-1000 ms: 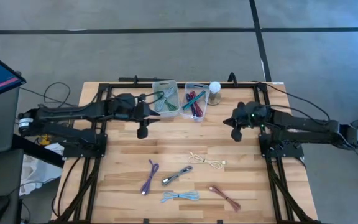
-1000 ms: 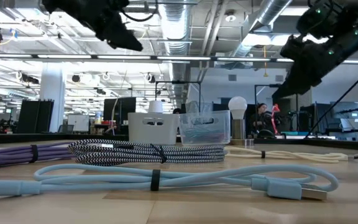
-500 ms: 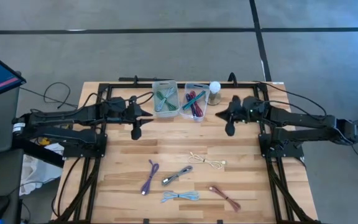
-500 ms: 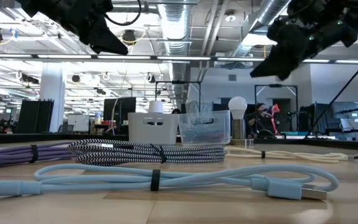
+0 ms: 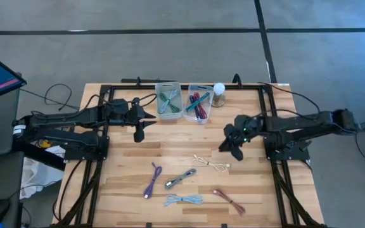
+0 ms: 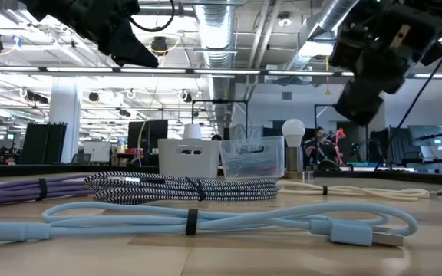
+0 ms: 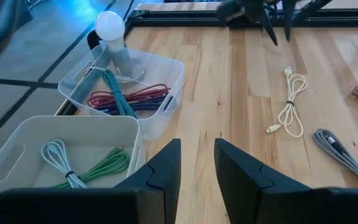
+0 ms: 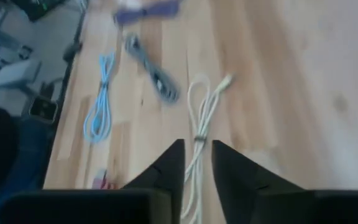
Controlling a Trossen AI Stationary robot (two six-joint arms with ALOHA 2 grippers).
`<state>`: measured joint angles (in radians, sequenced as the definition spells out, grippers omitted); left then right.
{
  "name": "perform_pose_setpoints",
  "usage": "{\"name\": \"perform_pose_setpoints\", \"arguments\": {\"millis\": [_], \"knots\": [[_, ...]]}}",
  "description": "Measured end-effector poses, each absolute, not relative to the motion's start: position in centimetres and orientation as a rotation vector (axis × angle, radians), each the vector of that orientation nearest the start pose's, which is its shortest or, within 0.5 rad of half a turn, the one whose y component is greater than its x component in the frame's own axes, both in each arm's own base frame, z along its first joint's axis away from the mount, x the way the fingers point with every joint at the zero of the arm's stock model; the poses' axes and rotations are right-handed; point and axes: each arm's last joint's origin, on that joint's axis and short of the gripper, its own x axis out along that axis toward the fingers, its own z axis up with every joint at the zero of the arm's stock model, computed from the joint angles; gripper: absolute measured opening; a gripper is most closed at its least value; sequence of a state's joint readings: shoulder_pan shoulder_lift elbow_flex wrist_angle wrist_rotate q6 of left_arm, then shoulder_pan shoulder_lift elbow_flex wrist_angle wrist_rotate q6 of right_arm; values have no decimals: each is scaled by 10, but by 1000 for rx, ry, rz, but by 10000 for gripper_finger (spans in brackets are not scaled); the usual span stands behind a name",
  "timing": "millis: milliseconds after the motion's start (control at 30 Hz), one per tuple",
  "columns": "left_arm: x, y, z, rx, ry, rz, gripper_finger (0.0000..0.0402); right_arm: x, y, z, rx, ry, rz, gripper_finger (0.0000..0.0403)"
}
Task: Pick & Place USB Port
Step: Put the yellow charger cable into the white bin
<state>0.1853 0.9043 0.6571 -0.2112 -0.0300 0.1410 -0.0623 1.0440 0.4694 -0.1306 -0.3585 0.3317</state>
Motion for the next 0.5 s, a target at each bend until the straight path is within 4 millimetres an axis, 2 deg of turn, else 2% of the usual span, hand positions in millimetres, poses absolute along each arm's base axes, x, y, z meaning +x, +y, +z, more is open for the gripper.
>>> {"name": "perform_pose_setpoints", "arguments": {"millis": [200,300,500], "knots": [[192,37,267,103,470,179,97,206,14,168,518,868,165,139],[192,37,267,106,471,178,97,213,21,165,551,943,129,162],[192,37,267,112,472,177,97,236,39,169,509,1097,36,160]]}}
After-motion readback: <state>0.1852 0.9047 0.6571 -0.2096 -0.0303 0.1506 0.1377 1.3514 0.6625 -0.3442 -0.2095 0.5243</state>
